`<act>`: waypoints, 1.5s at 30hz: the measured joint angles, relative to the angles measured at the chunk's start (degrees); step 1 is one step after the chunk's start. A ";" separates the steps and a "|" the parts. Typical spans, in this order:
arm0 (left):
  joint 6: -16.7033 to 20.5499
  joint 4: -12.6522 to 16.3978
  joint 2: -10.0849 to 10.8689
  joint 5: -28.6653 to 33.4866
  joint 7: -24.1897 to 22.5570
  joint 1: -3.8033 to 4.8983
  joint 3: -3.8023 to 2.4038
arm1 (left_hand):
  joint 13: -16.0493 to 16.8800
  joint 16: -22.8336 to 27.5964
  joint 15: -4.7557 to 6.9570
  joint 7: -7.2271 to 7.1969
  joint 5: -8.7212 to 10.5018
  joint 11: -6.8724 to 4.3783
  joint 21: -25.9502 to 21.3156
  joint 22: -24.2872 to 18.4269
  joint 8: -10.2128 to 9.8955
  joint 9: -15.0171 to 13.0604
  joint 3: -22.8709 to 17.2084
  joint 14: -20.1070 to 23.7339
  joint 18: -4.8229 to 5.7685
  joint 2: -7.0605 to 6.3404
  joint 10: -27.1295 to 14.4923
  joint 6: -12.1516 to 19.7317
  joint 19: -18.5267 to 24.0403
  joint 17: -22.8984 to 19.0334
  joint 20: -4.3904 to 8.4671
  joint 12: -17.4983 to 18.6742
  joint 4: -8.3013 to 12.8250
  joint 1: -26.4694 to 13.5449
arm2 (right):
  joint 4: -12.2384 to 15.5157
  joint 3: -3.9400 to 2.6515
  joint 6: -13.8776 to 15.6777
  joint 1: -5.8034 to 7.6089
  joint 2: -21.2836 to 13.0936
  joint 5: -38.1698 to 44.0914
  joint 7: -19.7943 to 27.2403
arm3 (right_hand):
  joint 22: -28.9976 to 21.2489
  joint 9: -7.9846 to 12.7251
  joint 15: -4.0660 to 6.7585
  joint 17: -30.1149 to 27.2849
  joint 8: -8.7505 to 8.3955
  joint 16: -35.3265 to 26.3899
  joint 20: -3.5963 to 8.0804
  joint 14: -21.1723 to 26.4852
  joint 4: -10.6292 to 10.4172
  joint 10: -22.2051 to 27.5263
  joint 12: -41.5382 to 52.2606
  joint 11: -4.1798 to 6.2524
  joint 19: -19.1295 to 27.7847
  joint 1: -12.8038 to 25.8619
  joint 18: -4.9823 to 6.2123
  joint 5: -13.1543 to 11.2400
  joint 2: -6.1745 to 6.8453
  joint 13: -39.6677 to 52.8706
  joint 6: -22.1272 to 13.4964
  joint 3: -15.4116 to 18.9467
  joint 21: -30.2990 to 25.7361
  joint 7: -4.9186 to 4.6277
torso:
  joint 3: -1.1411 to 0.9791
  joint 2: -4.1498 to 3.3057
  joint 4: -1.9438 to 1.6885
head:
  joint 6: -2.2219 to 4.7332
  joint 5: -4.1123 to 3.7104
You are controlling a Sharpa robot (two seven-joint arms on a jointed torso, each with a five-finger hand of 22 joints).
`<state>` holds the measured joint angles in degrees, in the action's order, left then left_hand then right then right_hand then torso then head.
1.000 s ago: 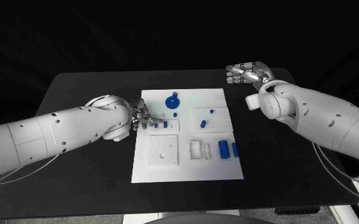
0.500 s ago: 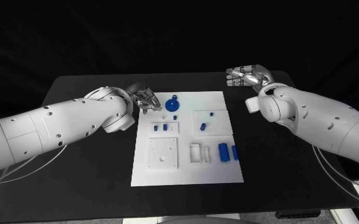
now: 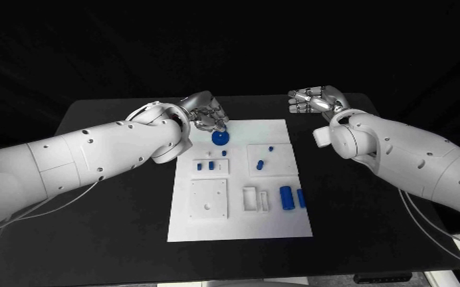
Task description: Assemble the parts on the task board
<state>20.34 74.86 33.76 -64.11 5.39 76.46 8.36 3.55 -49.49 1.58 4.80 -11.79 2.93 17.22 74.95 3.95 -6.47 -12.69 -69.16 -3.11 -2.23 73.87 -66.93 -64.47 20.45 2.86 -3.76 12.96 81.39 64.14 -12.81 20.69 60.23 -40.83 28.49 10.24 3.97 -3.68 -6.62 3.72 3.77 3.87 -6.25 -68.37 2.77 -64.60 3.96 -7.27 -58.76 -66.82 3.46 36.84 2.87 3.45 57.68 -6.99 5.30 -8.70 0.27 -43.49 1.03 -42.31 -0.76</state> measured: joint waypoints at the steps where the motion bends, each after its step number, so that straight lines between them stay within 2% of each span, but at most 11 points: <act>1: -0.01 -0.39 -0.52 -1.23 -0.22 0.04 0.09 | 0.00 -0.23 0.04 -0.23 0.00 0.04 0.42 0.00 0.00 0.31 -0.19 -0.04 0.00 0.00 -0.42 0.23 0.11 0.18 -0.11 0.00 0.19 0.00 | 0.00 0.00 0.00 0.00 0.03 0.00 0.00 | 0.00 0.00 0.00 0.00 0.00 0.00 0.00 0.00 0.00 0.00 0.00 0.00 0.00 0.00 0.00 0.00 0.00 0.00 0.00 0.00 0.00 0.00 | -0.03 0.00 0.02 | 0.05 -0.01; 2: -0.05 -0.90 -1.20 -2.88 -0.49 0.06 0.22 | 0.00 -0.39 0.04 -0.12 0.00 0.18 0.67 0.00 0.00 0.62 -0.32 -0.04 -0.06 -0.01 -0.71 0.51 0.20 0.34 -0.19 0.00 0.32 -0.01 | 0.00 0.00 0.00 0.00 0.08 0.00 0.00 | 0.00 0.00 0.00 0.00 0.00 0.00 0.00 0.00 0.00 0.00 0.00 0.00 0.00 0.00 0.00 0.00 0.00 0.00 0.00 0.00 0.00 0.00 | -0.04 -0.01 0.02 | 0.07 -0.03; 3: -0.10 -1.30 -1.66 -4.02 -0.65 0.08 0.34 | -0.04 -0.39 0.04 -0.10 0.00 0.33 0.99 0.00 0.00 0.88 -0.32 -0.04 -0.70 -0.15 -1.17 0.81 0.19 0.47 -0.19 0.00 0.32 -0.15 | 0.00 0.00 0.00 0.00 0.11 0.00 0.00 | 0.00 0.00 0.00 0.00 0.00 0.00 0.00 0.00 0.00 0.00 0.00 0.00 0.00 0.00 0.00 0.00 0.00 0.00 0.00 0.00 0.00 0.00 | -0.04 -0.01 0.02 | 0.10 -0.07; 4: -0.16 -1.68 -2.11 -5.17 -0.79 0.09 0.49 | -0.06 -0.51 0.04 -0.13 0.00 0.39 1.07 0.00 0.00 1.11 -0.32 -0.04 -0.89 -0.45 -1.72 1.16 0.19 0.55 -0.19 0.00 0.32 -0.45 | 0.00 0.00 0.00 0.00 0.13 0.00 0.00 | 0.00 0.00 0.00 0.00 0.00 0.00 0.00 0.00 0.00 0.00 0.00 0.00 0.00 0.00 0.00 0.00 0.00 0.00 0.00 0.00 0.00 0.00 | -0.04 -0.02 0.03 | 0.14 -0.11; 9: -0.93 -3.90 -4.37 -10.94 -1.33 0.11 1.73 | -0.05 -1.32 -0.16 -0.42 0.22 0.83 0.65 -0.01 0.00 1.89 -0.32 -0.24 -0.89 -1.57 -3.09 1.53 0.19 1.00 -0.19 0.00 0.32 -1.57 | 0.02 -0.01 -0.01 0.00 0.21 -0.01 0.00 | 0.00 0.00 0.00 0.00 0.00 0.00 0.00 0.00 0.00 0.00 0.00 0.00 0.00 0.00 0.00 0.00 0.00 0.00 0.00 0.00 0.00 0.00 | -0.04 -0.09 0.09 | 0.21 -0.20; 12: -1.66 -4.81 -5.38 -14.05 -1.48 0.10 2.59 | -0.05 -1.50 -0.20 0.06 0.22 1.08 0.04 -0.01 0.00 2.17 -0.32 -0.21 -0.89 -1.59 -4.13 1.39 -0.03 1.06 -0.42 0.00 0.32 -1.60 | 0.04 -0.01 -0.01 0.00 0.23 -0.01 0.00 | 0.00 0.00 0.00 0.00 0.00 0.00 0.00 0.00 0.00 0.00 0.00 0.00 0.00 0.00 0.00 0.00 0.00 0.00 0.00 0.00 0.00 0.00 | -0.04 -0.10 0.08 | 0.21 -0.32; 16: -2.70 -5.79 -6.39 -18.01 -1.50 -0.06 3.63 | -0.05 -1.50 -0.39 0.21 1.21 1.17 -0.92 -0.01 0.00 2.34 0.01 -0.02 -0.88 -1.85 -4.99 1.24 -0.23 1.04 -0.62 0.00 -0.02 -1.85 | 0.07 -0.01 -0.01 0.00 0.29 -0.02 0.00 | 0.00 0.00 0.00 0.00 0.00 0.00 0.00 0.00 0.00 0.00 0.00 0.00 0.00 0.00 0.00 0.00 0.00 0.00 0.00 0.00 0.00 0.00 | -0.03 -0.10 0.04 | 0.05 -0.45; 19: -3.49 -6.26 -6.88 -20.46 -1.50 -0.32 4.08 | -0.05 -1.50 -0.39 0.21 1.21 1.17 -2.09 -0.02 0.00 2.40 0.57 -0.02 -0.89 -1.85 -4.99 1.24 -0.60 0.88 -0.87 0.00 -0.57 -1.85 | 0.09 0.00 -0.02 0.00 0.31 -0.02 0.00 | 0.00 0.00 0.00 0.00 0.00 0.00 0.00 0.00 0.00 0.00 0.00 0.00 0.00 0.00 0.00 0.00 0.00 0.00 0.00 0.00 0.00 0.00 | -0.01 -0.08 -0.01 | -0.01 -0.50; 26: -4.94 -7.20 -7.53 -23.95 -1.45 -0.92 4.48 | -0.05 -1.50 -0.39 0.41 1.21 1.27 -4.76 -0.02 0.00 2.40 1.55 -0.02 -0.88 -2.12 -5.36 1.44 -1.91 0.63 -0.85 0.00 -1.55 -2.13 | 0.11 0.00 -0.03 0.00 0.35 -0.05 0.00 | 0.00 0.00 0.00 0.00 0.00 0.00 0.00 0.00 0.00 0.00 0.00 0.00 0.00 0.00 0.00 0.00 0.00 0.00 0.00 0.00 0.00 0.00 | 0.03 -0.03 -0.05 | -0.15 -0.58; 39: -7.92 -8.47 -8.34 -26.67 -1.16 -1.56 4.68 | -0.05 -1.94 -0.60 0.09 1.44 1.59 -8.70 -0.03 0.00 2.51 3.27 -0.23 -0.88 -2.35 -6.42 2.79 -3.82 0.28 -1.12 0.27 -3.53 -2.35 | 0.14 -0.01 -0.05 0.00 0.56 -0.10 0.00 | 0.00 0.00 0.00 0.00 0.00 0.00 0.00 0.00 0.00 0.00 0.00 0.00 0.00 0.00 0.00 0.00 0.00 0.00 0.00 0.00 0.00 0.00 | 0.06 0.00 -0.09 | -0.24 -0.43; 45: -8.76 -9.41 -8.74 -27.08 -1.10 -2.01 4.73 | -0.04 -1.94 -0.60 0.17 1.44 1.63 -8.92 -0.04 0.00 2.56 3.11 -0.23 -0.89 -2.34 -6.78 2.91 -4.03 0.21 -1.33 0.27 -3.69 -2.35 | 0.18 0.00 -0.06 0.00 0.60 -0.12 0.00 | 0.00 0.00 0.00 0.00 0.00 0.00 0.00 0.00 0.00 0.00 0.00 0.00 0.00 0.00 0.00 0.00 0.00 0.00 0.00 0.00 0.00 0.00 | 0.03 -0.04 0.02 | -0.29 -0.47</act>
<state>11.58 65.45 25.02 -91.19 4.29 74.45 13.09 3.50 -51.43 0.99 4.97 -10.35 4.56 8.30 74.91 3.95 -3.91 -9.58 -69.38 -3.99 -4.57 67.09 -64.02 -68.50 20.66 1.53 -3.49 9.28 79.04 64.32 -12.81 20.63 60.23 -40.23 28.38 10.24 3.97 -3.68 -6.62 3.72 3.77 3.87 -6.25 -68.37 2.77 -64.60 3.96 -7.27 -58.76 -66.82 3.46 36.84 2.87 3.45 57.68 -6.99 5.30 -8.70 0.30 -43.53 1.05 -42.60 -1.22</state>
